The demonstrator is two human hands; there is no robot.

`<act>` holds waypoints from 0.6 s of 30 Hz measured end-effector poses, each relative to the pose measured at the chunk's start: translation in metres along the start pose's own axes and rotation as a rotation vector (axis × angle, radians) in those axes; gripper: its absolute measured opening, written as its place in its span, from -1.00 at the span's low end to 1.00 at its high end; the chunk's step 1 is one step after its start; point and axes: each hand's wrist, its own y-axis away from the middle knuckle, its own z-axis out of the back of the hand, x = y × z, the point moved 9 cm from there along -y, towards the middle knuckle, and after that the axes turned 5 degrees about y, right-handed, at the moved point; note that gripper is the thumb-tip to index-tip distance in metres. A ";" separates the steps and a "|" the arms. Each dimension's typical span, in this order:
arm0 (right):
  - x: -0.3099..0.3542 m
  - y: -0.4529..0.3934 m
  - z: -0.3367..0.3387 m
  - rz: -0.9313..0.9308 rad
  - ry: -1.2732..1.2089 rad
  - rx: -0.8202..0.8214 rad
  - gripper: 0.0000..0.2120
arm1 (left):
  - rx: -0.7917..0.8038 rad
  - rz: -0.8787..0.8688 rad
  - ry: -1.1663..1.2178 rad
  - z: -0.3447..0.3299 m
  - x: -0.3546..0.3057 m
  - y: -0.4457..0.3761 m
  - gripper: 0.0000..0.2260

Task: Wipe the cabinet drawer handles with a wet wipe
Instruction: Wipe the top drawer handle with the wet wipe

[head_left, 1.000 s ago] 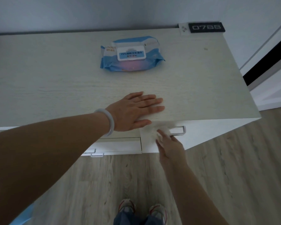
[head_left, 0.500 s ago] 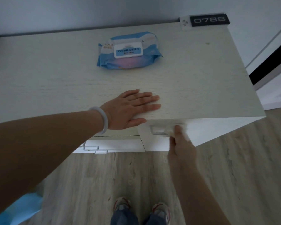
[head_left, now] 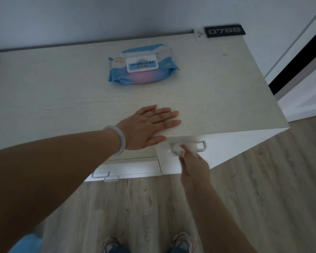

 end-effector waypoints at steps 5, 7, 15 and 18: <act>-0.019 0.011 -0.030 0.002 -0.131 -0.018 -0.85 | 0.005 -0.008 0.015 -0.004 -0.001 -0.002 -0.49; -0.018 0.009 -0.031 -0.014 -0.147 0.002 -0.91 | -0.003 -0.007 0.018 -0.004 -0.001 -0.001 -0.48; 0.010 -0.002 -0.001 0.117 -0.054 -0.132 -0.83 | -0.151 0.135 0.201 -0.003 -0.003 0.050 -0.50; 0.021 0.002 0.017 0.152 -0.195 -0.125 -0.84 | -0.205 0.149 0.115 -0.008 0.009 0.100 -0.51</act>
